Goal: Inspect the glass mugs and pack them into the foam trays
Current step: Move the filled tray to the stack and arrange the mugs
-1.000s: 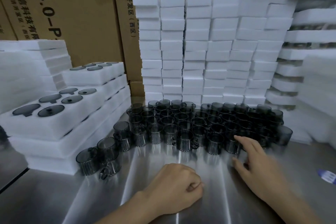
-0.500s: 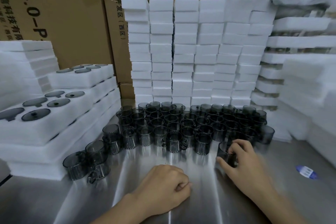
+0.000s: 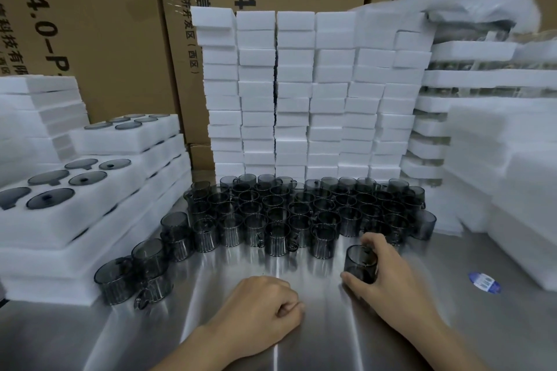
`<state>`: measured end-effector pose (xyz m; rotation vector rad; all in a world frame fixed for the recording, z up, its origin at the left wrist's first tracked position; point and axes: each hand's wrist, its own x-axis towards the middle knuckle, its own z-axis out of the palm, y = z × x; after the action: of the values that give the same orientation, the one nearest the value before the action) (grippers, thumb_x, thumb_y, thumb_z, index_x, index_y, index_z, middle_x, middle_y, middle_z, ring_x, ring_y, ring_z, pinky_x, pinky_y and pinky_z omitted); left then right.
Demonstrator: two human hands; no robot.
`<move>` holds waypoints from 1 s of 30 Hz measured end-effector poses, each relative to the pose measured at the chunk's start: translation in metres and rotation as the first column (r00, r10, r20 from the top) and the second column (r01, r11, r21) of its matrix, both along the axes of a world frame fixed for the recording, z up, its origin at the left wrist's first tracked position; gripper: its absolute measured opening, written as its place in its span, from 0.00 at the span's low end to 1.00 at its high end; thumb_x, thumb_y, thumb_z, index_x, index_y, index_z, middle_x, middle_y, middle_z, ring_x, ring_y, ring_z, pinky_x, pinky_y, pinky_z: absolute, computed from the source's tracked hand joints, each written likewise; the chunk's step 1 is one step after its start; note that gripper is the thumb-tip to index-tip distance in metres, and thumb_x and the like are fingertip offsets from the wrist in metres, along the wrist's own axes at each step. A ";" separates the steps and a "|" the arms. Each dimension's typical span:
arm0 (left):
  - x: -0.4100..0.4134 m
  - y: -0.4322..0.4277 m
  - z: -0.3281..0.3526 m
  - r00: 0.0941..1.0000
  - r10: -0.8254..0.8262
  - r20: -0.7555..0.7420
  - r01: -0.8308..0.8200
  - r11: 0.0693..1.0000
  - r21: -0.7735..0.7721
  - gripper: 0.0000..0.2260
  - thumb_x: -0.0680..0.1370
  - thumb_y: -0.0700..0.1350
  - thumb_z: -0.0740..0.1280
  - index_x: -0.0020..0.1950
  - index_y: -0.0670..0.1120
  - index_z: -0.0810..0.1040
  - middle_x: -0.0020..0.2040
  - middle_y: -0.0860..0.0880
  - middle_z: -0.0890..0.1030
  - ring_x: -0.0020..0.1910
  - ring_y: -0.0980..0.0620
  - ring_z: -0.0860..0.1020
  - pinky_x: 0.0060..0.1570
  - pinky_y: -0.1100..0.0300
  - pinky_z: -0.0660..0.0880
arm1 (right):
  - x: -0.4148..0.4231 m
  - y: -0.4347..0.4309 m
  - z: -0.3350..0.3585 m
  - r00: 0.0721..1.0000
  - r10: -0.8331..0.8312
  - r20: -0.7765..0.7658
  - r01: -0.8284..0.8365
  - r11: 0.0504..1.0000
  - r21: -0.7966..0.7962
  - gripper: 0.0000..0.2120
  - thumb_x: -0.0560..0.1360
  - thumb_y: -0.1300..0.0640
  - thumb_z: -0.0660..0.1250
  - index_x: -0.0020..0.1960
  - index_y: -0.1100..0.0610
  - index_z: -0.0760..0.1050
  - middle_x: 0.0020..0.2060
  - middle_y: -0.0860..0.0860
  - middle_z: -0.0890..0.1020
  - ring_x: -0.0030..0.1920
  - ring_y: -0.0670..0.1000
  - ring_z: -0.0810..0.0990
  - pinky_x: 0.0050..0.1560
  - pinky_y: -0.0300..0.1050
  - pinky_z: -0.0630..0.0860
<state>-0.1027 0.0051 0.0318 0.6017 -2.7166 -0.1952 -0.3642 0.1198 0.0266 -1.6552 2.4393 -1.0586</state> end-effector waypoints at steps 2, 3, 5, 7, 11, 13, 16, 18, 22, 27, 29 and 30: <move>0.000 0.000 0.000 1.000 0.004 -0.001 -0.004 1.000 0.015 0.23 0.83 0.60 0.59 0.37 0.45 0.65 0.36 0.48 0.73 0.40 0.50 0.73 0.46 0.59 0.73 | 0.001 0.000 0.000 1.000 -0.005 0.001 0.005 1.000 0.017 0.31 0.72 0.33 0.75 0.67 0.35 0.61 0.57 0.39 0.74 0.55 0.48 0.78 0.57 0.53 0.80; 0.000 0.000 0.000 1.000 0.005 -0.002 -0.005 1.000 0.019 0.23 0.83 0.60 0.59 0.37 0.46 0.65 0.36 0.48 0.73 0.40 0.51 0.73 0.46 0.60 0.72 | 0.001 -0.001 0.000 1.000 -0.011 0.002 0.011 1.000 0.026 0.32 0.72 0.33 0.75 0.68 0.36 0.62 0.57 0.40 0.74 0.57 0.48 0.78 0.58 0.53 0.79; 0.001 0.000 0.000 1.000 0.009 -0.009 -0.009 1.000 0.028 0.22 0.83 0.60 0.60 0.36 0.46 0.65 0.36 0.49 0.73 0.39 0.51 0.73 0.46 0.60 0.73 | 0.001 -0.002 0.000 1.000 -0.020 0.007 0.019 0.999 0.035 0.34 0.74 0.34 0.74 0.72 0.38 0.62 0.59 0.41 0.74 0.59 0.49 0.77 0.60 0.52 0.79; 0.001 0.001 0.001 1.000 0.010 -0.013 -0.009 0.999 0.035 0.23 0.83 0.60 0.60 0.36 0.46 0.64 0.36 0.48 0.73 0.39 0.51 0.72 0.47 0.58 0.74 | 0.001 -0.002 -0.002 1.000 -0.011 0.010 0.010 0.999 0.045 0.37 0.74 0.33 0.74 0.76 0.40 0.61 0.61 0.41 0.74 0.61 0.48 0.76 0.62 0.51 0.77; 0.003 0.000 0.001 1.000 0.007 -0.020 -0.006 0.999 0.052 0.23 0.83 0.61 0.60 0.37 0.46 0.65 0.37 0.48 0.73 0.40 0.51 0.72 0.46 0.59 0.73 | -0.002 -0.001 -0.004 0.997 -0.016 0.070 0.013 0.999 0.043 0.42 0.73 0.33 0.74 0.81 0.43 0.62 0.61 0.41 0.74 0.59 0.46 0.76 0.61 0.46 0.76; 0.003 0.000 0.000 1.000 0.006 -0.025 -0.004 0.998 0.068 0.23 0.83 0.61 0.60 0.37 0.46 0.64 0.36 0.48 0.72 0.40 0.52 0.72 0.46 0.58 0.74 | -0.002 0.000 -0.004 0.996 -0.014 0.089 0.013 1.000 0.017 0.40 0.72 0.35 0.76 0.79 0.43 0.66 0.58 0.38 0.74 0.56 0.44 0.76 0.57 0.44 0.75; 0.005 0.002 0.001 0.999 0.026 -0.047 -0.020 0.992 0.121 0.21 0.82 0.62 0.63 0.38 0.49 0.67 0.38 0.52 0.74 0.39 0.54 0.73 0.45 0.53 0.76 | 0.009 0.003 0.003 0.997 0.065 0.048 -0.062 0.996 -0.057 0.37 0.70 0.34 0.77 0.76 0.38 0.69 0.55 0.32 0.74 0.54 0.37 0.74 0.51 0.34 0.70; 0.003 0.004 0.007 0.988 0.021 -0.156 0.013 0.977 0.214 0.12 0.81 0.62 0.67 0.45 0.56 0.76 0.46 0.58 0.78 0.44 0.57 0.78 0.45 0.55 0.76 | 0.023 0.002 0.013 0.991 0.129 0.046 -0.122 0.984 -0.130 0.37 0.69 0.33 0.76 0.74 0.34 0.68 0.54 0.30 0.74 0.57 0.36 0.74 0.51 0.33 0.70; -0.010 0.003 0.048 0.841 0.073 -0.537 0.129 0.936 0.329 0.22 0.77 0.58 0.74 0.70 0.67 0.73 0.64 0.63 0.76 0.61 0.57 0.80 0.46 0.63 0.77 | 0.056 -0.010 0.063 0.965 0.254 0.069 -0.219 0.920 -0.325 0.35 0.69 0.46 0.82 0.71 0.33 0.71 0.55 0.32 0.76 0.60 0.38 0.76 0.55 0.27 0.70; -0.022 -0.006 0.116 0.660 0.024 -0.750 0.176 0.966 0.186 0.27 0.76 0.50 0.76 0.74 0.62 0.73 0.67 0.59 0.78 0.65 0.52 0.80 0.49 0.60 0.82 | 0.077 -0.022 0.135 0.950 0.310 -0.037 -0.283 0.802 -0.526 0.30 0.71 0.56 0.79 0.69 0.39 0.75 0.60 0.33 0.79 0.62 0.43 0.77 0.59 0.30 0.71; -0.018 -0.014 0.123 0.684 0.008 -0.729 0.173 0.969 0.174 0.27 0.77 0.51 0.75 0.74 0.64 0.72 0.68 0.60 0.78 0.64 0.52 0.81 0.49 0.60 0.81 | 0.078 -0.025 0.138 0.952 0.304 -0.044 -0.279 0.793 -0.542 0.30 0.71 0.56 0.80 0.69 0.39 0.74 0.60 0.34 0.79 0.62 0.44 0.77 0.59 0.33 0.72; -0.015 -0.017 0.118 0.717 0.011 -0.697 0.163 0.969 0.184 0.27 0.77 0.52 0.75 0.75 0.65 0.72 0.67 0.61 0.78 0.64 0.53 0.80 0.50 0.59 0.81 | 0.079 -0.026 0.132 0.954 0.298 -0.035 -0.272 0.807 -0.524 0.30 0.71 0.55 0.80 0.68 0.40 0.74 0.59 0.35 0.79 0.62 0.44 0.77 0.58 0.35 0.73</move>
<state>-0.1175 -0.0117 0.1503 0.3649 -1.9822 -0.6361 -0.2853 0.0938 0.1585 -2.0125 1.8703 -1.7926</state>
